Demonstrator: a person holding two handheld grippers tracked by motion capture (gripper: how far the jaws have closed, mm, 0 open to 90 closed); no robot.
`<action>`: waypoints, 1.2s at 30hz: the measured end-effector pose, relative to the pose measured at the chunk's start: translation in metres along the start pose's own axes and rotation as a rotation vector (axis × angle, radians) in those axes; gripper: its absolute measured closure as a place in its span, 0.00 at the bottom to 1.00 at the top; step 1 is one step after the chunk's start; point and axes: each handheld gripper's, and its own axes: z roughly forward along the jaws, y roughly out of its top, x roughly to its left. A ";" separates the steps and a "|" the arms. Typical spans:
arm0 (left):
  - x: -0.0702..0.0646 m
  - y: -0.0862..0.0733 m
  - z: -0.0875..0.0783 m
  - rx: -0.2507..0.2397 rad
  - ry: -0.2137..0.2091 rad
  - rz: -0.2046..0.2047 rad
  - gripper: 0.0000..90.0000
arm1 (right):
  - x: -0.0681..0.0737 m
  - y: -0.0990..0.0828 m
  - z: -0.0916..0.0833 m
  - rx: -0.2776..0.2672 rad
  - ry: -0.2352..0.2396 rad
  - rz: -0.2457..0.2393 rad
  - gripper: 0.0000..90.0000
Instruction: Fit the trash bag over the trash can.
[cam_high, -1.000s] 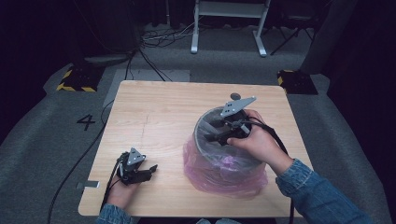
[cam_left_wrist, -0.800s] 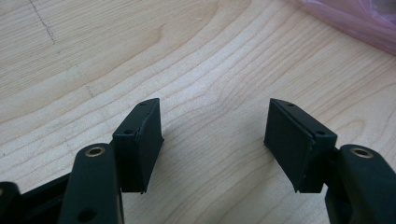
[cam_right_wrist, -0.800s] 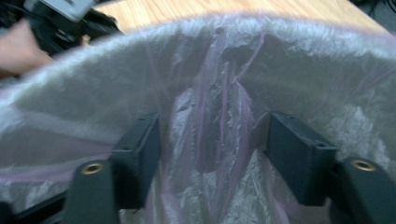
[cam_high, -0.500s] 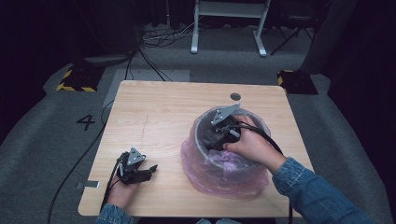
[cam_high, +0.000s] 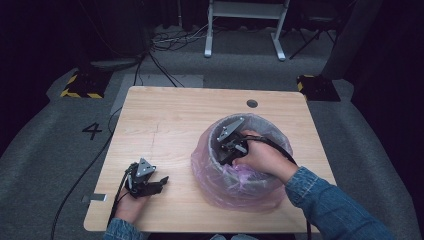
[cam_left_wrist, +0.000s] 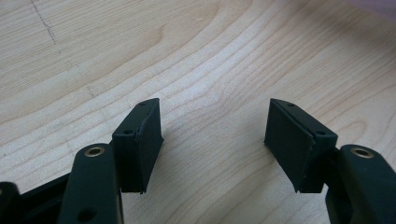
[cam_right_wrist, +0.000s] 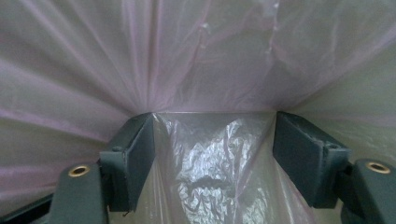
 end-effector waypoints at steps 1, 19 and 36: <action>0.000 0.000 0.000 0.000 0.000 0.000 0.40 | 0.000 0.000 0.002 0.006 -0.003 -0.005 0.33; 0.000 0.001 0.001 0.001 0.003 0.005 0.40 | -0.012 0.002 -0.058 -0.184 -0.031 0.076 0.30; -0.001 0.002 0.003 -0.001 0.007 -0.014 0.39 | 0.024 0.003 -0.115 -0.281 0.134 -0.146 0.34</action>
